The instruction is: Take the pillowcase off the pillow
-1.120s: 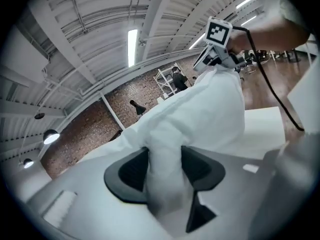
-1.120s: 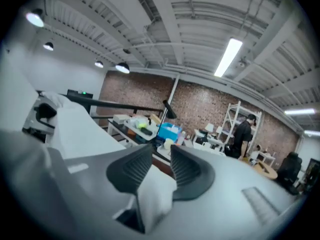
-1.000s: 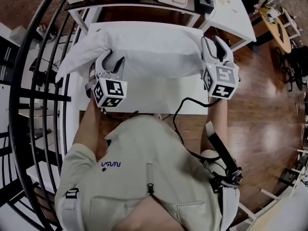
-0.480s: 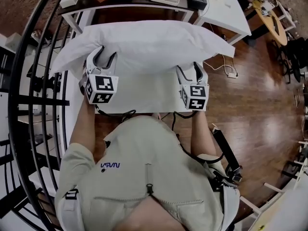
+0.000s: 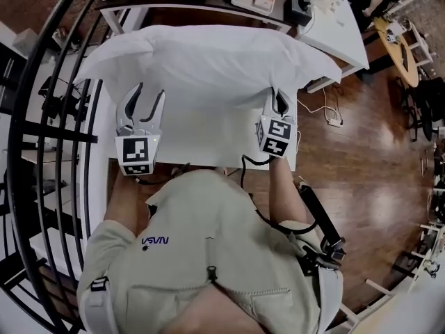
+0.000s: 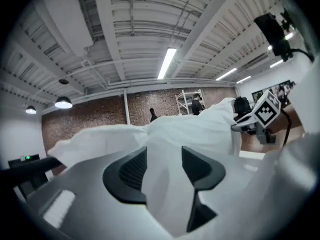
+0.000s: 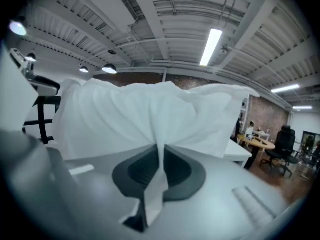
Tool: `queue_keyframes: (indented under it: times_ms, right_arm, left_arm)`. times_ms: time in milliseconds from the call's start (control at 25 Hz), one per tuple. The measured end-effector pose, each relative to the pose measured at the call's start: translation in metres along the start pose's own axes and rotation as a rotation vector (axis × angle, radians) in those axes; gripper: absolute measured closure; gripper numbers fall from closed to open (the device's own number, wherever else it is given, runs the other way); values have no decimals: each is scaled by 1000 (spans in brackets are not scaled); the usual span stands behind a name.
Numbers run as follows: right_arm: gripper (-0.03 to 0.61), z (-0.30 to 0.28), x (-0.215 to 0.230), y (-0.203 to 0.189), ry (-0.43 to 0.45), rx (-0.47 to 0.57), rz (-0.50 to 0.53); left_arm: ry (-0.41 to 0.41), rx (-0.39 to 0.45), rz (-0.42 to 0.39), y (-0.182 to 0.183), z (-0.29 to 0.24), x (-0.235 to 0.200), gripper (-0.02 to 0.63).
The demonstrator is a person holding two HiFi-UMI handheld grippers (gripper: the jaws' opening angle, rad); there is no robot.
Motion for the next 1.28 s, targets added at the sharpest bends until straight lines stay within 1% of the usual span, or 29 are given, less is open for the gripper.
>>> queue_keyframes:
  times_ms: [40, 120, 200, 240, 280, 320, 360, 400, 440, 520, 720, 840, 920, 1000, 1040, 1120, 1200, 1280]
  right_arm:
    - [563, 0, 1, 0, 0, 2, -2]
    - [565, 0, 3, -1, -1, 1, -3]
    - [565, 1, 5, -4, 3, -4, -5]
    - [565, 1, 5, -5, 7, -7, -5]
    - [565, 0, 4, -6, 12, -9, -5]
    - [565, 0, 3, -7, 18, -10, -3]
    - [565, 1, 2, -7, 25, -10, -1]
    - [565, 1, 0, -6, 32, -8, 2]
    - [565, 2, -1, -5, 38, -3, 4]
    - [565, 4, -1, -1, 41, 5, 7]
    - [566, 17, 0, 16, 61, 4, -3]
    - [568, 27, -1, 35, 81, 0, -8]
    - [568, 35, 0, 45, 82, -22, -5]
    - [569, 42, 2, 51, 77, -65, -3]
    - [574, 44, 3, 51, 77, -96, -1]
    - [574, 42, 6, 42, 73, -165, 9]
    - [574, 32, 11, 25, 63, -214, 7]
    - [574, 18, 18, 9, 49, -236, -5]
  left_arm:
    - [-24, -27, 44, -13, 2, 9, 366]
    - [-85, -110, 102, -42, -8, 27, 263]
    - [-106, -176, 119, -66, -27, 34, 256]
    - [-99, -194, 111, -74, -38, 33, 266]
    - [-87, -199, 91, -78, -48, 31, 323]
    - [-78, -194, 64, -80, -55, 28, 394]
    - [-76, -183, 37, -80, -60, 27, 452]
    - [-79, -172, 17, -79, -63, 27, 537]
    - [-84, -164, 4, -77, -65, 27, 591]
    - [-93, -155, 3, -73, -66, 26, 598]
    - [-120, -128, 50, -50, -49, 16, 601]
    - [-146, -110, 44, -34, -41, 6, 601]
    - [-165, -92, 35, -20, -36, -1, 601]
    - [-176, -61, 29, -3, -28, -6, 607]
    - [-185, -58, 20, 3, -26, -6, 607]
    - [-211, -87, 10, 1, -29, -2, 607]
    - [-237, -126, 37, -16, -42, 6, 607]
    - [-258, -166, 66, -37, -56, 17, 606]
Point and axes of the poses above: the fingertips, and each gripper's own axes: z backward along the fingers, x to its right, y out of its top, the point moved 5 cm from there along z, backward along the fingers, and after that the axes turned 15 degrees about -z, right-handed, at the moved point
